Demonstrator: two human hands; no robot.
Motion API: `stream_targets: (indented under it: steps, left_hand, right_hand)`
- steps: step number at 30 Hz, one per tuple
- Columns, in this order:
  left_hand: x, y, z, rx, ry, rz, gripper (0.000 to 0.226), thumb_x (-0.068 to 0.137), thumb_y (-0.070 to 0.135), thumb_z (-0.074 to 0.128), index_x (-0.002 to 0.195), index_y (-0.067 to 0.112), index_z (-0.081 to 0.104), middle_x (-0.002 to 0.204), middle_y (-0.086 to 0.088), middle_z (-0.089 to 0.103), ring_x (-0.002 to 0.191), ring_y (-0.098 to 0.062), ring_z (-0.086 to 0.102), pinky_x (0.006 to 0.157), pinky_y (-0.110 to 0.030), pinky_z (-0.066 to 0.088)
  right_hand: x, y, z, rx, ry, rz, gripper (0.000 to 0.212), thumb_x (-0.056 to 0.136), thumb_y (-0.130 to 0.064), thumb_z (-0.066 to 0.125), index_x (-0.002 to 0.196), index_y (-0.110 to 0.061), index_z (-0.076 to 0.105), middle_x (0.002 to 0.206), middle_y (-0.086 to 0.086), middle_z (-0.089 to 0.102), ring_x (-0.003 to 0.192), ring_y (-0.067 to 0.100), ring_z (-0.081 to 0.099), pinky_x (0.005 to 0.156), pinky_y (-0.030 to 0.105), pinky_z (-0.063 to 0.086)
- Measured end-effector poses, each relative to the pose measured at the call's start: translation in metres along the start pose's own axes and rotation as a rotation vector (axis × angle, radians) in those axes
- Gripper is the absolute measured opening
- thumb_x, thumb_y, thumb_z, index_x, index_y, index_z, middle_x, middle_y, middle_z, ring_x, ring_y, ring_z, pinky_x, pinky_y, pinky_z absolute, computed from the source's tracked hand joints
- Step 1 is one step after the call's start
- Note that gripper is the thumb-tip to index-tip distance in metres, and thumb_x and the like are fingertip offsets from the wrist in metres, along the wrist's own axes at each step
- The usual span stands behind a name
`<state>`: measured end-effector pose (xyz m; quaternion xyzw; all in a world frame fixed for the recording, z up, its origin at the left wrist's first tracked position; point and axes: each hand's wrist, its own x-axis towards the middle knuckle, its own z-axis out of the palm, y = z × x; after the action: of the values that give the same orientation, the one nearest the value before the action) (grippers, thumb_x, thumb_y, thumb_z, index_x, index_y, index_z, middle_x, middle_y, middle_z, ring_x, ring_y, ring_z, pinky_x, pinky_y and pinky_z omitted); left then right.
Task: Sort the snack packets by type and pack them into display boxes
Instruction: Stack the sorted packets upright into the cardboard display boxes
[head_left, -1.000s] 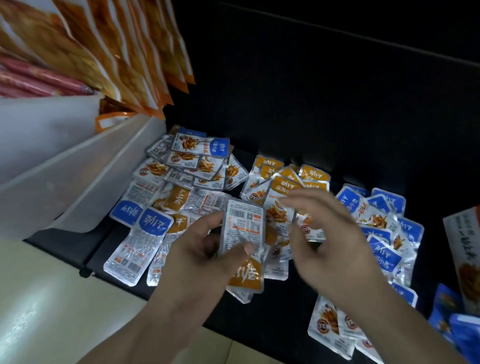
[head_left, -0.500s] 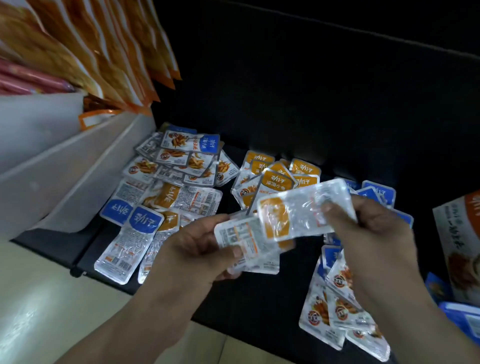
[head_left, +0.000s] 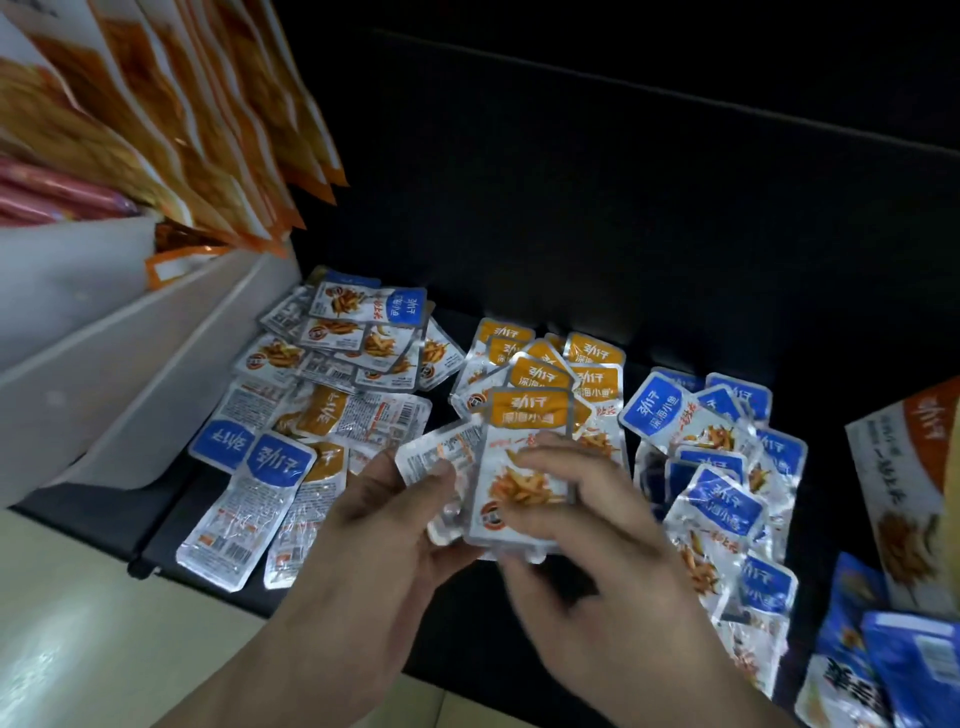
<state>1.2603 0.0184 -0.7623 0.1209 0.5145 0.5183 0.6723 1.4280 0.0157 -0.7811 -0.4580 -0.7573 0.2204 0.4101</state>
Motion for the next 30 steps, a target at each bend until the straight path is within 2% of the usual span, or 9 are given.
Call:
stream_targets:
  steps: [3,5,8,12,16,21,23,27,30]
  left_hand:
    - [-0.005,-0.003,0.002,0.063,-0.050,0.062,0.022,0.090,0.007,0.064,0.111,0.006,0.070,0.111,-0.024,0.075,0.103,-0.040,0.074,0.087,-0.048,0.060]
    - [-0.008,-0.007,0.003,0.251,-0.049,0.138,0.008,0.084,0.010,0.073,0.088,0.016,0.072,0.098,-0.021,0.078,0.092,-0.035,0.077,0.084,-0.044,0.059]
    - [-0.011,-0.011,0.004,0.507,-0.049,0.269,0.015,0.087,0.020,0.080,0.078,0.027,0.071,0.075,-0.005,0.076,0.071,-0.022,0.072,0.069,-0.036,0.056]
    - [-0.010,-0.015,0.003,0.543,-0.025,0.547,0.018,0.091,0.016,0.075,0.079,0.027,0.066,0.119,0.011,0.075,0.106,-0.011,0.074,0.082,-0.033,0.062]
    - [-0.004,-0.028,-0.009,1.107,-0.181,1.022,0.009,0.091,0.013,0.066,0.093,0.021,0.071,0.145,0.012,0.060,0.131,-0.005,0.059,0.094,-0.023,0.054]
    - [-0.004,-0.038,-0.013,1.174,-0.240,0.997,0.027,0.089,0.022,0.059,0.109,0.020,0.077,0.151,0.010,0.054,0.143,-0.010,0.049,0.108,-0.024,0.048]
    - [-0.003,-0.037,-0.014,1.171,-0.288,0.987,0.031,0.090,0.025,0.061,0.117,0.022,0.076,0.155,0.011,0.050,0.146,-0.009,0.044,0.112,-0.023,0.044]
    - [0.006,-0.032,-0.018,1.260,-0.418,0.988,0.046,0.086,0.021,0.073,0.131,0.027,0.069,0.162,0.015,0.039,0.151,-0.010,0.036,0.114,-0.034,0.046]
    - [0.014,-0.026,-0.032,1.254,-0.303,0.993,0.040,0.090,0.027,0.062,0.130,0.029,0.067,0.157,0.026,0.038,0.147,0.001,0.036,0.111,-0.014,0.039]
  right_hand:
    - [-0.003,-0.006,-0.002,0.125,0.049,0.167,0.023,0.087,-0.034,0.081,0.100,-0.016,0.078,0.115,-0.003,0.068,0.112,0.014,0.069,0.085,0.030,0.059]
    - [0.002,-0.006,-0.005,0.173,0.167,0.354,0.011,0.088,-0.020,0.081,0.096,-0.023,0.075,0.107,-0.006,0.067,0.098,0.007,0.072,0.075,0.024,0.060]
    - [0.012,-0.004,-0.012,0.290,0.277,0.652,0.042,0.081,0.002,0.082,0.096,-0.035,0.070,0.119,-0.004,0.066,0.108,-0.005,0.066,0.078,0.011,0.057]
    - [0.024,0.000,-0.021,0.621,0.301,0.982,0.057,0.079,0.009,0.081,0.116,-0.033,0.070,0.106,-0.010,0.079,0.100,0.003,0.074,0.085,0.028,0.060]
    - [0.029,-0.014,-0.019,0.921,0.208,1.006,0.048,0.080,0.017,0.067,0.120,-0.010,0.073,0.104,0.017,0.078,0.098,0.036,0.076,0.091,0.051,0.060]
    - [0.030,-0.010,-0.016,1.271,0.128,1.089,0.033,0.082,0.004,0.055,0.112,0.006,0.070,0.110,0.032,0.071,0.088,0.039,0.075,0.066,0.038,0.061]
    - [0.031,-0.003,-0.013,1.150,0.109,1.133,0.018,0.095,-0.002,0.055,0.105,0.002,0.070,0.107,0.029,0.071,0.079,0.033,0.077,0.063,0.037,0.062]
    - [0.032,-0.001,-0.012,0.705,0.185,1.064,0.022,0.091,0.000,0.071,0.106,-0.017,0.075,0.096,0.009,0.080,0.090,0.031,0.078,0.093,0.056,0.058]
    - [0.051,0.010,-0.010,0.580,0.288,1.035,0.036,0.087,-0.002,0.079,0.115,-0.020,0.064,0.087,-0.003,0.080,0.081,0.016,0.078,0.080,0.040,0.060]
